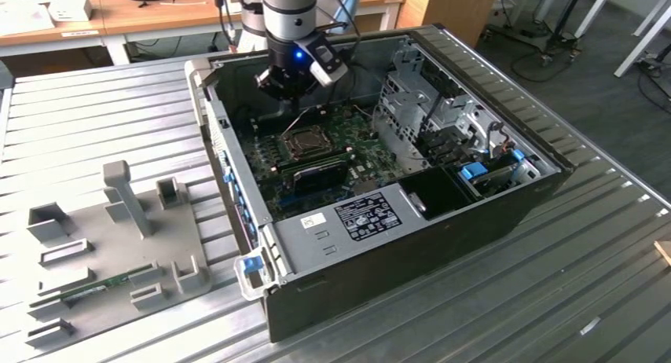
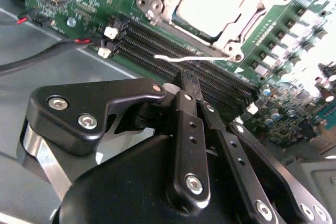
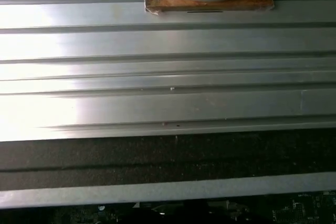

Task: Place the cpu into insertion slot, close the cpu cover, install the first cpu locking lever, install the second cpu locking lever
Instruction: 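Install the first cpu locking lever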

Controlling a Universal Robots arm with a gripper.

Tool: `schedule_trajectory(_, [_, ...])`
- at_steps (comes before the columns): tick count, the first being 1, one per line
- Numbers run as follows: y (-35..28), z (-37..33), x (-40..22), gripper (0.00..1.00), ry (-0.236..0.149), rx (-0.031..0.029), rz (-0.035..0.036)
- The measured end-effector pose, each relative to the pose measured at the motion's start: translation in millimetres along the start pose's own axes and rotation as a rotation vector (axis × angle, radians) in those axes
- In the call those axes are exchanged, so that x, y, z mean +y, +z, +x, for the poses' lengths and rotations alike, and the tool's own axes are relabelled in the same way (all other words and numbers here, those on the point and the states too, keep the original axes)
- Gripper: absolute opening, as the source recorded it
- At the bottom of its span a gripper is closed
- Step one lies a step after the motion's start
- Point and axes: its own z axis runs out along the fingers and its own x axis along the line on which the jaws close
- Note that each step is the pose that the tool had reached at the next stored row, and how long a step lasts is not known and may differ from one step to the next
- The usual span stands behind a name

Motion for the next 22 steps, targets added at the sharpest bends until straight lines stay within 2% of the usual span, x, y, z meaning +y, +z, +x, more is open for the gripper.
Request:
schedule_trajectory(2, [-0.1, 0.0, -0.7, 0.10, 0.001, 0.0002, -0.0129])
schedule_trajectory(8, [-1.0, 0.0, -7.0, 0.10, 0.003, 0.0007, -0.0247])
schedule_trajectory(13, [1.8, 0.2, -8.5, 0.10, 0.004, -0.0021, -0.0389])
schedule_trajectory(15, [3.0, 0.3, -9.3, 0.10, 0.004, -0.0025, -0.0410])
schedule_trajectory(22, [5.0, 0.5, -11.6, 0.10, 0.004, -0.0023, -0.0417])
